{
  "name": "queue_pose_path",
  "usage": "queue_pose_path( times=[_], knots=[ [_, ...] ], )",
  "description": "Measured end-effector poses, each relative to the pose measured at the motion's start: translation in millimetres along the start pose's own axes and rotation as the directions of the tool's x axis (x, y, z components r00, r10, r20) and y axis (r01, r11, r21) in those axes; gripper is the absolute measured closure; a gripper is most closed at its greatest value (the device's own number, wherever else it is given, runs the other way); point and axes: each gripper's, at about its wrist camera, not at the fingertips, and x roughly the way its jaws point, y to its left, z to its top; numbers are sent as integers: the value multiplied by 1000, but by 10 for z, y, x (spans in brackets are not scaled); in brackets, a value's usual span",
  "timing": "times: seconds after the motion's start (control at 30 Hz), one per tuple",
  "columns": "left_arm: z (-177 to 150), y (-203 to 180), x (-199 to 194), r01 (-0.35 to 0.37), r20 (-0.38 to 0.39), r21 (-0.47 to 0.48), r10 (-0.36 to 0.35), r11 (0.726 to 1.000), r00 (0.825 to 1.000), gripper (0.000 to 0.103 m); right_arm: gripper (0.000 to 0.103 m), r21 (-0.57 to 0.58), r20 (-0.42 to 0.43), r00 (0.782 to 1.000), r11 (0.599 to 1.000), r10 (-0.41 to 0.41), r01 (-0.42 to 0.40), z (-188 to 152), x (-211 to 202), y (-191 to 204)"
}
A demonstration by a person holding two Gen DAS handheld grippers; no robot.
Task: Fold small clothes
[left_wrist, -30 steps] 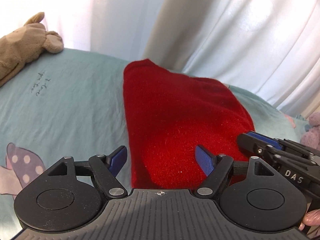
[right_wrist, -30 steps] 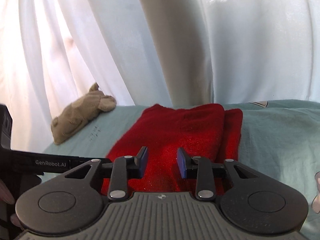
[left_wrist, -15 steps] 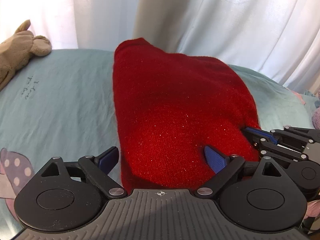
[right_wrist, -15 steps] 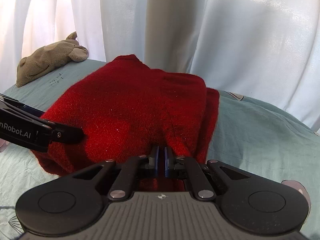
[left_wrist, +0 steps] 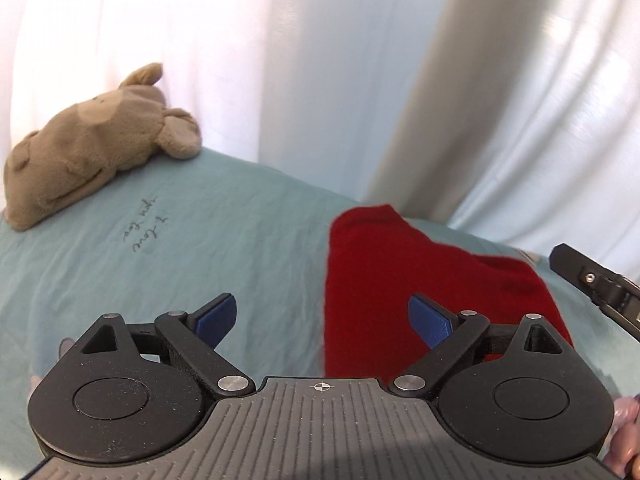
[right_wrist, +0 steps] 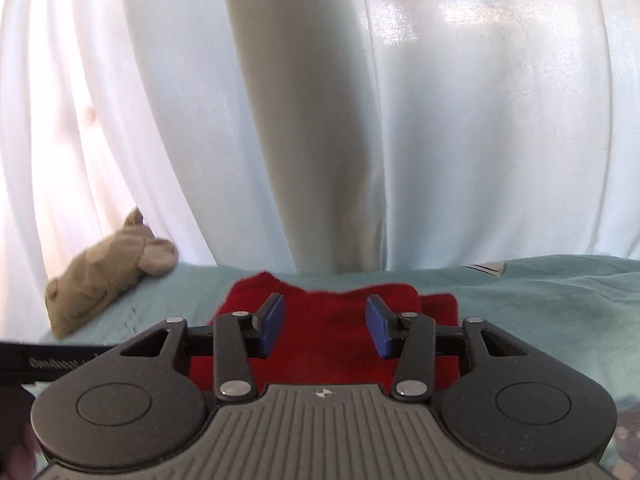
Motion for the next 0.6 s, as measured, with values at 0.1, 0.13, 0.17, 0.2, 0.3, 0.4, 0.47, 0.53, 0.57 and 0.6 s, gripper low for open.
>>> queue_pose_path(
  times=[0.1, 0.13, 0.17, 0.2, 0.3, 0.4, 0.47, 0.53, 0.57, 0.6],
  knots=[
    [-2, -65, 229, -23, 17, -48, 24, 999, 1000, 6, 22, 53, 68, 997, 998, -22, 18, 23, 281, -3],
    [-44, -107, 307, -31, 22, -48, 32, 998, 999, 6, 22, 60, 55, 998, 998, -23, 19, 1, 372, -17],
    [-91, -150, 378, -33, 19, -39, 34, 999, 999, 6, 22, 62, 44, 999, 998, -29, 26, -36, 447, -36],
    [-165, -203, 457, -29, 17, -18, 29, 999, 999, 6, 22, 43, 39, 998, 998, -48, 46, -103, 515, -51],
    [-330, -296, 513, -28, 66, -39, 30, 999, 997, 3, 22, -74, 70, 988, 987, -140, 146, -339, 557, -112],
    [-464, -423, 569, -89, 133, -7, 89, 996, 987, 1, 21, -30, 147, 975, 984, -167, 173, -483, 460, -274],
    [-520, -530, 578, -122, 169, 33, 114, 992, 979, 1, 21, -44, 170, 965, 977, -200, 211, -533, 445, -318],
    [-585, -612, 574, -159, 223, 71, 140, 985, 965, 1, 21, -66, 171, 957, 966, -235, 249, -575, 472, -327],
    [-623, -633, 581, -172, 252, 86, 146, 981, 957, 1, 21, -52, 170, 957, 968, -234, 246, -579, 473, -356],
    [-652, -637, 590, -178, 275, 92, 147, 980, 950, 1, 21, -37, 173, 957, 969, -235, 245, -582, 485, -376]
  ],
)
